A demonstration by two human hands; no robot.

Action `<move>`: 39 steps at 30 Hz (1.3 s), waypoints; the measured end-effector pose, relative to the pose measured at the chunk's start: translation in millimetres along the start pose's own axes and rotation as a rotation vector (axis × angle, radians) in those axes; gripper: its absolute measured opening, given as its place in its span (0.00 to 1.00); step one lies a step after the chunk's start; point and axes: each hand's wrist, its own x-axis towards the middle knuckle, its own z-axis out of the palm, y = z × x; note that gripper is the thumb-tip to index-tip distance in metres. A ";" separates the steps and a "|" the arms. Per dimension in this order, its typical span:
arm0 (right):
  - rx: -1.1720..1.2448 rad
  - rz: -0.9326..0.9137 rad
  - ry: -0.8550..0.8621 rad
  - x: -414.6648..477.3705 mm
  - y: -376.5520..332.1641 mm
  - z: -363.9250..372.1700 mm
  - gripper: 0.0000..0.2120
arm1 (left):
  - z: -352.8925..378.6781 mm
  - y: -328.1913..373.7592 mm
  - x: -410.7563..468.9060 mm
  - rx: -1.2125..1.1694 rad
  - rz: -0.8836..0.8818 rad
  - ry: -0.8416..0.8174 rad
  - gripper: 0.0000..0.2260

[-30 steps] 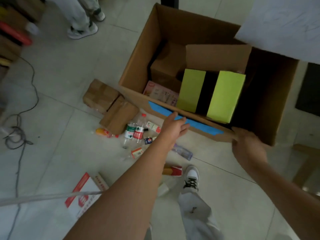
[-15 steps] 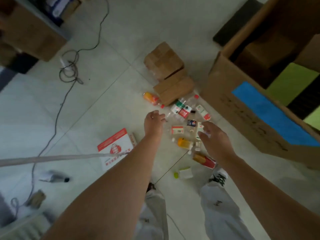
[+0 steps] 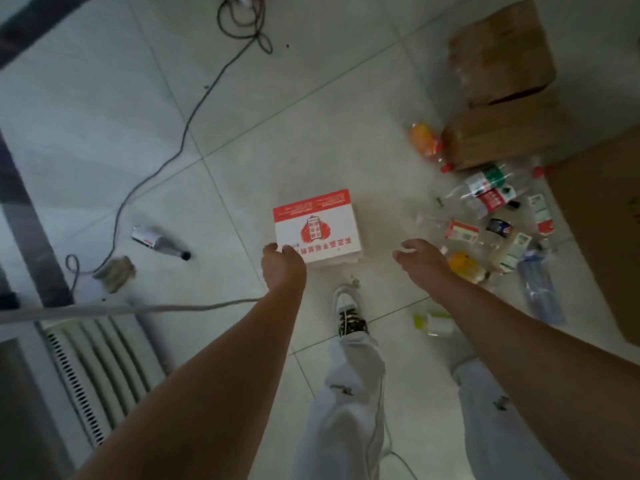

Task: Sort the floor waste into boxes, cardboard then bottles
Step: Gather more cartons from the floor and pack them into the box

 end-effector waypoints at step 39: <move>-0.338 -0.441 0.597 36.0 -55.5 -117.5 0.12 | 100.3 78.0 35.9 -0.098 0.392 -0.490 0.40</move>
